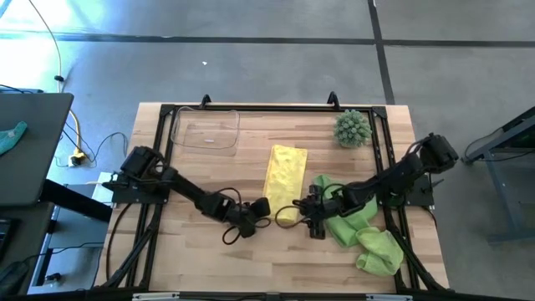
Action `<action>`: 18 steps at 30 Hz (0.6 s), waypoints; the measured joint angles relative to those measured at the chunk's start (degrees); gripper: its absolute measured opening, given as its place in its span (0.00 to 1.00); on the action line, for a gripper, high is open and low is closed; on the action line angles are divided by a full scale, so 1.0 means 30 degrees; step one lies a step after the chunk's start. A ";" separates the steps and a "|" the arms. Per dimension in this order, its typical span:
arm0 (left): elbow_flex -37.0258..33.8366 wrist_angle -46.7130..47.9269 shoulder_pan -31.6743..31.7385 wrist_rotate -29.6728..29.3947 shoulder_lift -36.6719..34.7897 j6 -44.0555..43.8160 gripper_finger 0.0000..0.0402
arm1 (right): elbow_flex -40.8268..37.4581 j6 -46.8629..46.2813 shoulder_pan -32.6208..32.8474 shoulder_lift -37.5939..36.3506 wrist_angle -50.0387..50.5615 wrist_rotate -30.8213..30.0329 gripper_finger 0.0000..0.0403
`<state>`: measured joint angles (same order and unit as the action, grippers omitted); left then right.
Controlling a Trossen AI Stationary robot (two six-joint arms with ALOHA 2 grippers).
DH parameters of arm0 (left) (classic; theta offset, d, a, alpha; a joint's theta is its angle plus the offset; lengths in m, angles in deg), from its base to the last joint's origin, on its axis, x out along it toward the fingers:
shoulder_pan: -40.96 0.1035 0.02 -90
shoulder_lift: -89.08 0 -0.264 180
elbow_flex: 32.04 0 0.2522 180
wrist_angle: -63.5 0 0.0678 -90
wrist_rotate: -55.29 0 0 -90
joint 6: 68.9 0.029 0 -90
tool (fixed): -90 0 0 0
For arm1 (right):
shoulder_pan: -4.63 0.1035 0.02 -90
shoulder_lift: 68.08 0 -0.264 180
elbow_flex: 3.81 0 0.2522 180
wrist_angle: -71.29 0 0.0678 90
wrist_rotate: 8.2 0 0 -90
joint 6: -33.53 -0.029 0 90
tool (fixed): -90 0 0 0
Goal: Roll microfiber towels into tight, uniform cylinder then place into a basket
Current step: Roll the yellow microfiber cloth
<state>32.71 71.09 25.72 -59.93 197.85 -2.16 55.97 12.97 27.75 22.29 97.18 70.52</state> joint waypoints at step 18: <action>0.0015 0.0780 0.0595 0.1711 -0.0058 -0.5862 0.09 | 0.0000 0.6958 0.0819 0.2704 -0.1683 -0.2526 0.52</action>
<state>32.75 73.43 27.51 -54.80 197.68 -19.74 55.97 33.84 30.21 30.40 92.13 62.94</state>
